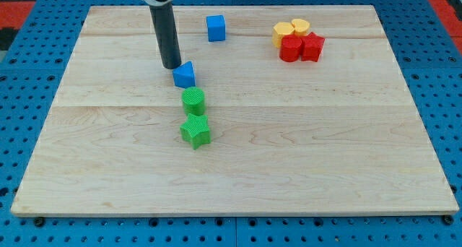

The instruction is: Place the blue cube near right to the green circle

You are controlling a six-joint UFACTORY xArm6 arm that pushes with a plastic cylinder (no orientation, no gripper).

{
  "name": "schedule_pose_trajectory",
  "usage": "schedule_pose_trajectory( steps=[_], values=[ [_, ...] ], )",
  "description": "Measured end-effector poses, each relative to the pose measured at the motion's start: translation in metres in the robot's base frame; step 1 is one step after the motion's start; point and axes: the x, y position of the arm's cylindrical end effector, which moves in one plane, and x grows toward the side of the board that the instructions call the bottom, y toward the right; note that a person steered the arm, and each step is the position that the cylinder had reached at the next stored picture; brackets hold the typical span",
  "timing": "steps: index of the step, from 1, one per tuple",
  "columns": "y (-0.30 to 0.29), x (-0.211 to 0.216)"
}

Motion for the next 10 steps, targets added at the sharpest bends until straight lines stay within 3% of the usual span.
schedule_pose_trajectory(
  steps=[3, 4, 7, 10],
  values=[
    [-0.042, -0.121],
    [-0.029, -0.146],
    [0.075, -0.141],
    [0.094, -0.101]
  ],
)
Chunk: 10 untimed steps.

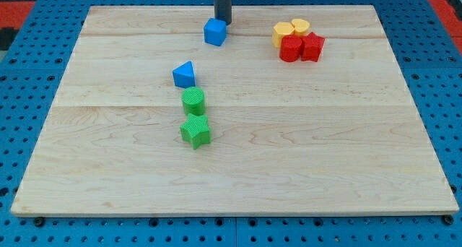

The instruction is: Place the blue cube near right to the green circle

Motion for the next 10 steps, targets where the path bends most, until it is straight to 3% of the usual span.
schedule_pose_trajectory(
  steps=[4, 8, 10],
  values=[
    [-0.032, 0.001],
    [0.016, 0.103],
    [0.036, 0.108]
  ],
)
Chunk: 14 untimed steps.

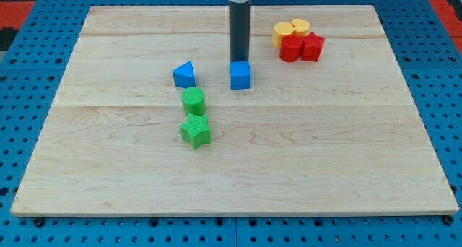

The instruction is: Place the blue cube near right to the green circle

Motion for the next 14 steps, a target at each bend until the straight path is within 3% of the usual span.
schedule_pose_trajectory(
  steps=[4, 7, 11, 12, 13, 14],
  values=[
    [0.029, 0.045],
    [0.029, 0.006],
    [0.013, 0.057],
    [0.013, 0.05],
    [0.012, 0.003],
    [-0.009, -0.007]
  ],
)
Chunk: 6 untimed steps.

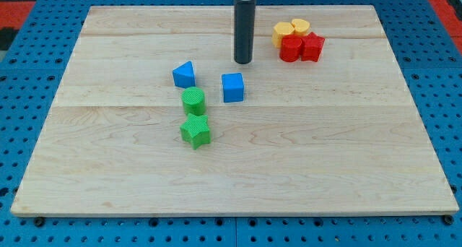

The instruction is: Place the blue cube near right to the green circle

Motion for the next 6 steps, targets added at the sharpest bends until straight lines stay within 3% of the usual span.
schedule_pose_trajectory(
  steps=[6],
  values=[
    [-0.032, 0.071]
  ],
)
